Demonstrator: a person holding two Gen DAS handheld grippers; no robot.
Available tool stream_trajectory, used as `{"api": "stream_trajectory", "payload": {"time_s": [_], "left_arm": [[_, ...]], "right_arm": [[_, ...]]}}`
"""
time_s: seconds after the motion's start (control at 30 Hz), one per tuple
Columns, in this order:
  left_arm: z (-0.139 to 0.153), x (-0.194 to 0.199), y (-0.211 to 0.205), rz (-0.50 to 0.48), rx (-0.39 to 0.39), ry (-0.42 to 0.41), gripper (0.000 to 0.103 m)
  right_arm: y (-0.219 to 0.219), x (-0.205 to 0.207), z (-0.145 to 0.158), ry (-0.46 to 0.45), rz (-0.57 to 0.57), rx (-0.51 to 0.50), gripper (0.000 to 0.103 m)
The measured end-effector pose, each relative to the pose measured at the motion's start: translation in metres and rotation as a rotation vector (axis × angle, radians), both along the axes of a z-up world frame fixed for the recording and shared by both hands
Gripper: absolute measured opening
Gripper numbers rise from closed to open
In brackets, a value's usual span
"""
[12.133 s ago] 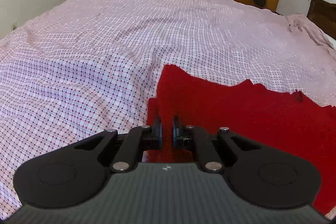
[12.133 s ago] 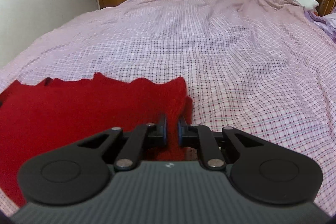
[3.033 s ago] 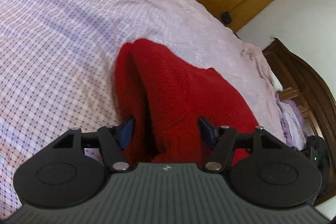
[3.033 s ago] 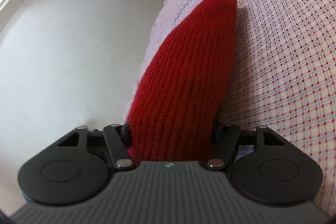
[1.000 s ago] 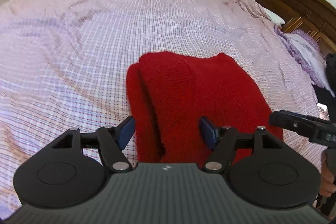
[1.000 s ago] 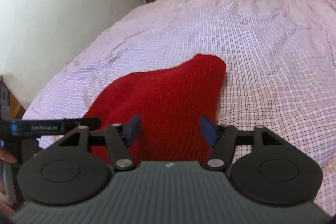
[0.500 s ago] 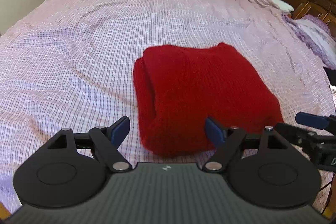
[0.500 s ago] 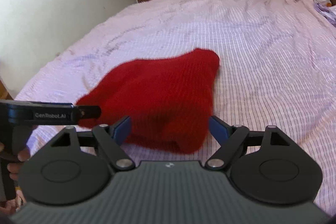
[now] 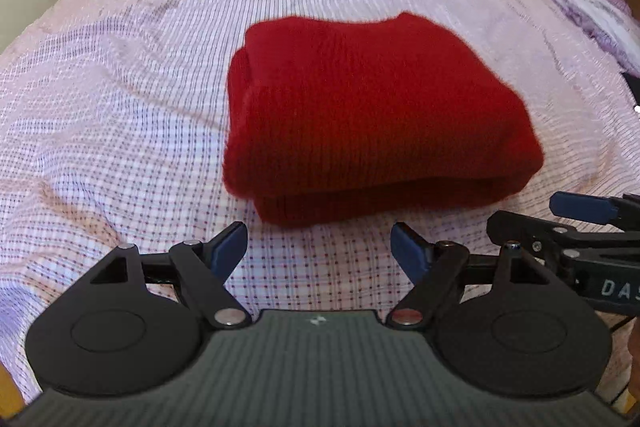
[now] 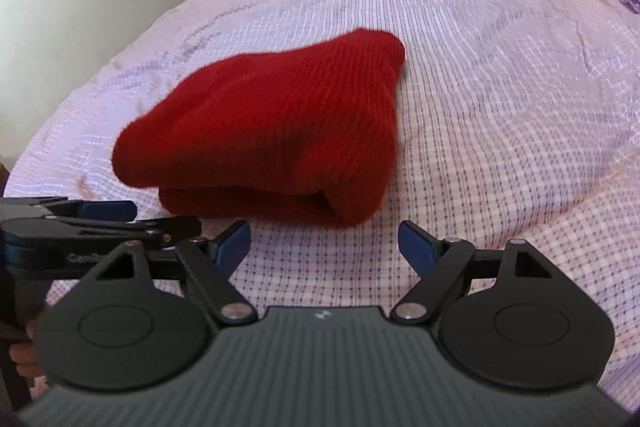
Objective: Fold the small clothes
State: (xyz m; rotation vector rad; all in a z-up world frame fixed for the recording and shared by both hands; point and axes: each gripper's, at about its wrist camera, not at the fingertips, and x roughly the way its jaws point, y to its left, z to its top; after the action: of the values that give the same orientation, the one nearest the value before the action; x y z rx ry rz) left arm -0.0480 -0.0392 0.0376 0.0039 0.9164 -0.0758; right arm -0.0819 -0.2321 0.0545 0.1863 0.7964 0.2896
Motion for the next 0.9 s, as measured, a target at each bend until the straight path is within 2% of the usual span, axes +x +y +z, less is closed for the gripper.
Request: {"api": "stream_trajectory", "payload": {"time_s": [0.2, 0.9], "left_arm": [[-0.014, 0.003, -0.006, 0.001, -0.008, 0.054, 0.082], [-0.021, 0.017, -0.008, 0.008, -0.003, 0.047, 0.082]], "right_arm": [[0.002, 0.002, -0.013, 0.032, -0.008, -0.010, 0.082], [0.002, 0.007, -0.024, 0.068, -0.012, 0.022, 0.082]]}}
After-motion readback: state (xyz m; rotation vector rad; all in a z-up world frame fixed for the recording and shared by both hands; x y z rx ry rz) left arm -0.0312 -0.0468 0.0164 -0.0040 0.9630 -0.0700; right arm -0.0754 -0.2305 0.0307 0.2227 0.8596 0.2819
